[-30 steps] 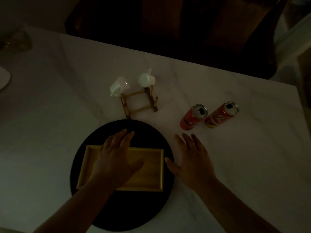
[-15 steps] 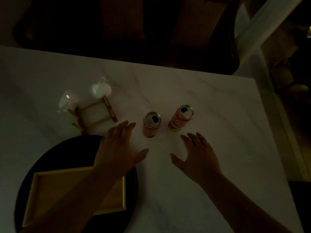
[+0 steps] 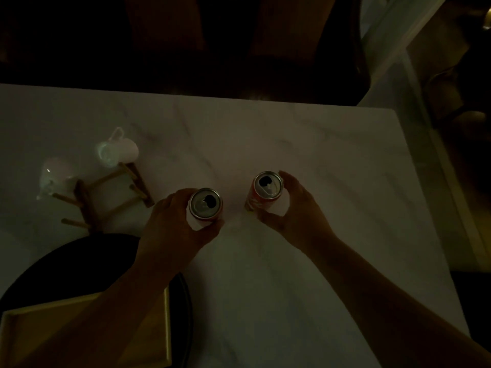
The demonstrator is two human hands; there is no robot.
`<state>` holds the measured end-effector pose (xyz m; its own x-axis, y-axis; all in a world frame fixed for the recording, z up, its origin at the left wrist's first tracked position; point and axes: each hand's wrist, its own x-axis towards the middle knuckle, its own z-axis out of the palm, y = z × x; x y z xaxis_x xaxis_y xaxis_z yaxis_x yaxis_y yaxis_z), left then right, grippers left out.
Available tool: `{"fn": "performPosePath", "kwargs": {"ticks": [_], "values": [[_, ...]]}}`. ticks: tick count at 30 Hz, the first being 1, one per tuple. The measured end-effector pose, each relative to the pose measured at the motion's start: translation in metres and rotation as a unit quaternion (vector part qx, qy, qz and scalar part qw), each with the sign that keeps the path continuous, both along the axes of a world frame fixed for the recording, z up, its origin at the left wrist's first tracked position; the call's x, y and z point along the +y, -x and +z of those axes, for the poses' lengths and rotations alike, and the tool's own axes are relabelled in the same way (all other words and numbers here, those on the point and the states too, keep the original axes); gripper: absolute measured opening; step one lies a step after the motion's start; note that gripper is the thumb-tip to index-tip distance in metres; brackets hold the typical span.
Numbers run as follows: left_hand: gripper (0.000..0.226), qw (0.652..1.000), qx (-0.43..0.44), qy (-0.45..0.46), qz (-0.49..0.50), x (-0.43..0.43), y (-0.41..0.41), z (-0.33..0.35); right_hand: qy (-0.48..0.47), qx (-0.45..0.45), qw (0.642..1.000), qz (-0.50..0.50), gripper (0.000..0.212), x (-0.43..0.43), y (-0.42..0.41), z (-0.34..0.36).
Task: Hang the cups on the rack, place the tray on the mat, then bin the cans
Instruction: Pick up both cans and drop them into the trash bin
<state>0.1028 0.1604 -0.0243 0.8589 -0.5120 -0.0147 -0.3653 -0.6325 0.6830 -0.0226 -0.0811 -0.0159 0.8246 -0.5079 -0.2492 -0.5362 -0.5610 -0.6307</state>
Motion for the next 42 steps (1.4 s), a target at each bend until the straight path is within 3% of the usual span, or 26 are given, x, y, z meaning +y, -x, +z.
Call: {"fn": "performPosePath", "kwargs": {"ticks": [5, 7, 11, 25, 36, 42], "values": [[0.057, 0.998, 0.063, 0.030, 0.003, 0.002, -0.001, -0.001, -0.052, -0.085, 0.994, -0.040, 0.065, 0.008, -0.014, -0.005], [0.056, 0.997, 0.069, 0.038, 0.008, 0.003, 0.001, 0.002, -0.062, -0.103, 0.992, -0.037, 0.059, 0.014, -0.017, -0.004], [0.057, 0.999, 0.038, 0.022, 0.020, 0.010, 0.008, 0.011, -0.059, -0.114, 0.992, -0.016, 0.057, 0.030, -0.016, 0.000], [0.053, 0.996, 0.093, 0.010, 0.000, 0.098, 0.019, 0.037, -0.042, -0.090, 0.994, 0.051, 0.061, 0.129, 0.014, 0.041], [0.066, 0.989, 0.014, 0.012, 0.144, 0.235, 0.062, 0.041, -0.072, -0.083, 0.981, 0.158, 0.060, 0.251, 0.007, 0.045], [0.060, 0.980, 0.000, 0.020, 0.197, 0.325, 0.082, 0.043, -0.068, -0.100, 0.972, 0.203, 0.069, 0.337, -0.008, 0.047]]}}
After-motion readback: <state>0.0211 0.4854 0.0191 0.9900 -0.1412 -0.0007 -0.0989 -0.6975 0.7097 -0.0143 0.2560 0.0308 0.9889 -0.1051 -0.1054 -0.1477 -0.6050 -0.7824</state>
